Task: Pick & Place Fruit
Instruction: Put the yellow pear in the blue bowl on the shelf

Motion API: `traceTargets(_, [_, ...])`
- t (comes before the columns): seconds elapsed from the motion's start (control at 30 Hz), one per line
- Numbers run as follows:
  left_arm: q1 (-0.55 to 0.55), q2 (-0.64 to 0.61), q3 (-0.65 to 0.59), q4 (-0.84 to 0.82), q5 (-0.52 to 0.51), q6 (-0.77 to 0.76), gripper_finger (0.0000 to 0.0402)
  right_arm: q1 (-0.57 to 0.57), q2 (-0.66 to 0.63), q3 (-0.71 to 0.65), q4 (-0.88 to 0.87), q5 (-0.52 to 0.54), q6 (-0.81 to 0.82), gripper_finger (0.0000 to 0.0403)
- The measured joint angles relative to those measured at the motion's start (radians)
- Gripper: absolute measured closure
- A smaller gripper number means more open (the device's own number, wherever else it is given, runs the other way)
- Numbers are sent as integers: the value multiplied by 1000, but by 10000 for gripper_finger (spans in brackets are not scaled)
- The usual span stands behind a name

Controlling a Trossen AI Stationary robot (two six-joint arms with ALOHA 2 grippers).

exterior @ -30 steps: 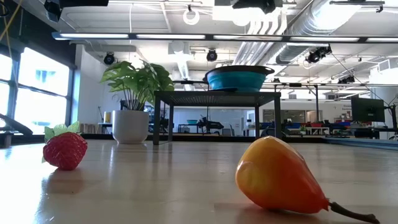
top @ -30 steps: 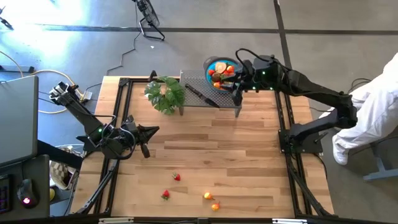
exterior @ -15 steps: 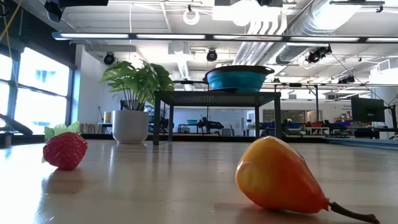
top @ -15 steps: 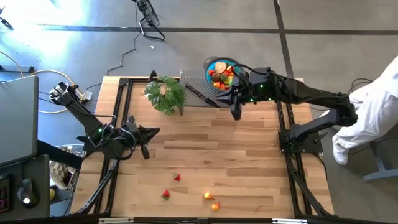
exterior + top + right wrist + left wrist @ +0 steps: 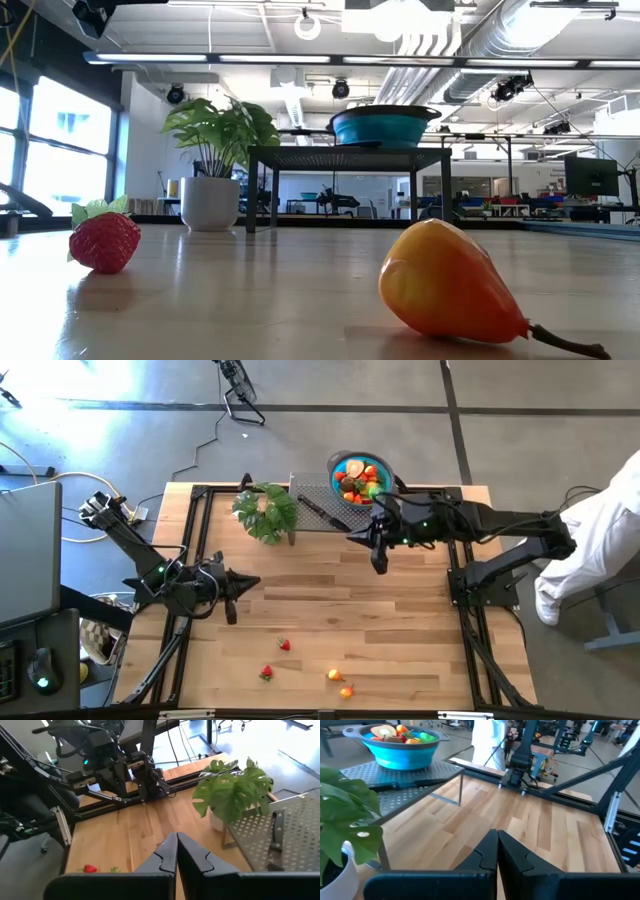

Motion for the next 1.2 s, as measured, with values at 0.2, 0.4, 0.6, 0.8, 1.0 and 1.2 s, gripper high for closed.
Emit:
traceTargets(0.2, [0,0,0,-1,7,6,402,81,26,0,3,65,61,401])
traceTargets(0.4, [0,0,0,-2,13,6,402,161,94,0,23,81,128,401])
traceTargets(0.6, [0,0,0,-5,47,6,402,246,154,0,70,81,196,401])
traceTargets(0.8, [0,0,0,-17,83,6,402,327,202,0,103,137,253,401])
traceTargets(1.0, [0,1,0,-31,101,6,402,402,235,0,117,162,322,401])
traceTargets(1.2, [0,1,0,-31,95,6,402,484,251,0,117,217,352,401])
